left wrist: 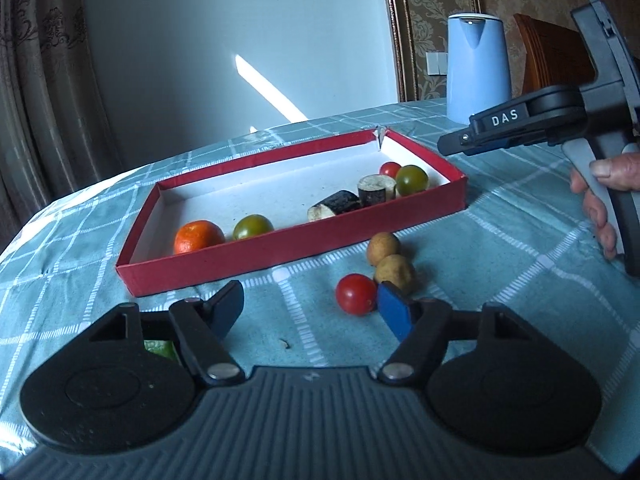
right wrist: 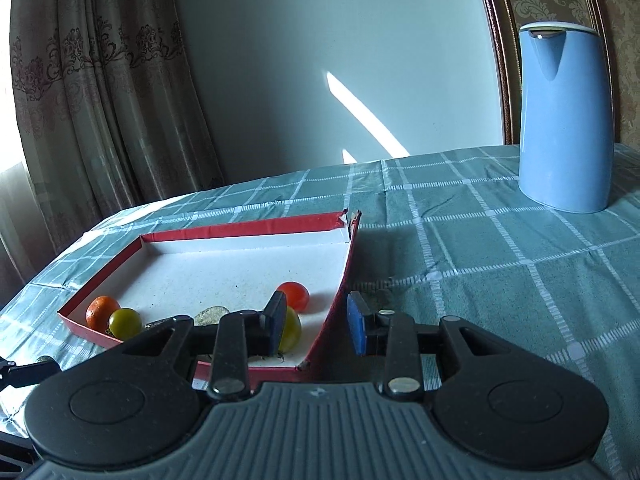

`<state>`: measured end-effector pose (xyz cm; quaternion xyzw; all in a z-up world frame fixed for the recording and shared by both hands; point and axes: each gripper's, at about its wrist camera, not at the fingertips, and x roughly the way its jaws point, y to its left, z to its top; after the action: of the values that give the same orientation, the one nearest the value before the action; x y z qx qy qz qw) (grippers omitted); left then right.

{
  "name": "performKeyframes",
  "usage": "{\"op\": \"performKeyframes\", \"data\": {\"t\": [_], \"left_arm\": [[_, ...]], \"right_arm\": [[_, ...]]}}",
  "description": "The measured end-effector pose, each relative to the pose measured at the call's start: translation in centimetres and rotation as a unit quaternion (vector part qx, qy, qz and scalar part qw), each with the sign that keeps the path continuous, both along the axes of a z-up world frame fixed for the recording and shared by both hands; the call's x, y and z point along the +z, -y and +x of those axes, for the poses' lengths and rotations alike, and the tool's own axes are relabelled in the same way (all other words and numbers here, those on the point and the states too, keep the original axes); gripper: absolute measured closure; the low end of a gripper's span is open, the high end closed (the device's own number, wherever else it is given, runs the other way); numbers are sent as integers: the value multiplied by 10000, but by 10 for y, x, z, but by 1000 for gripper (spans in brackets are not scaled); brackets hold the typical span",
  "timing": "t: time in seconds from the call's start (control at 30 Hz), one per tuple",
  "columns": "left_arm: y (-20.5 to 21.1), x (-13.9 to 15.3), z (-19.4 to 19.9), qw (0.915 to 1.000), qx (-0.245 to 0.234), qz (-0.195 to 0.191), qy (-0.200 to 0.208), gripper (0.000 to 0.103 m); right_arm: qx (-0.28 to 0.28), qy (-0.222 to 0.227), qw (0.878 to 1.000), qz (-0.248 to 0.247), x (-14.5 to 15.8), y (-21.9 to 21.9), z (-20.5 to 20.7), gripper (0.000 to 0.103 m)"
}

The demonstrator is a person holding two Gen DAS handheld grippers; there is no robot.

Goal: Organize fruits
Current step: 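Lower the red tomato into the tray with the right tool while the left tool grasps another red tomato, then carry the red cherry tomato into the tray and open the left tool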

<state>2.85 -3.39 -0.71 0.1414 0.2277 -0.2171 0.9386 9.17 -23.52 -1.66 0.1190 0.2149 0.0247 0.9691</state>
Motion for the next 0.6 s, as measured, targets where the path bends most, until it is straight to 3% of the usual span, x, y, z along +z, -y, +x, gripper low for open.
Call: {"op": "performKeyframes", "data": {"t": [0.2, 0.27, 0.37, 0.6], "left_arm": [[17, -5, 7, 9988, -367, 287, -130, 42], [21, -8, 13, 9981, -415, 348, -286, 60], [25, -8, 16, 9976, -501, 313, -350, 78], [28, -7, 13, 9979, -404, 415, -273, 80]], "right_arm": [[182, 81, 9998, 93, 1, -2, -4, 71], [236, 115, 9996, 100, 3, -4, -6, 71], [291, 131, 9994, 129, 4, -4, -6, 71], [384, 150, 9991, 67, 3, -7, -7, 71]]}}
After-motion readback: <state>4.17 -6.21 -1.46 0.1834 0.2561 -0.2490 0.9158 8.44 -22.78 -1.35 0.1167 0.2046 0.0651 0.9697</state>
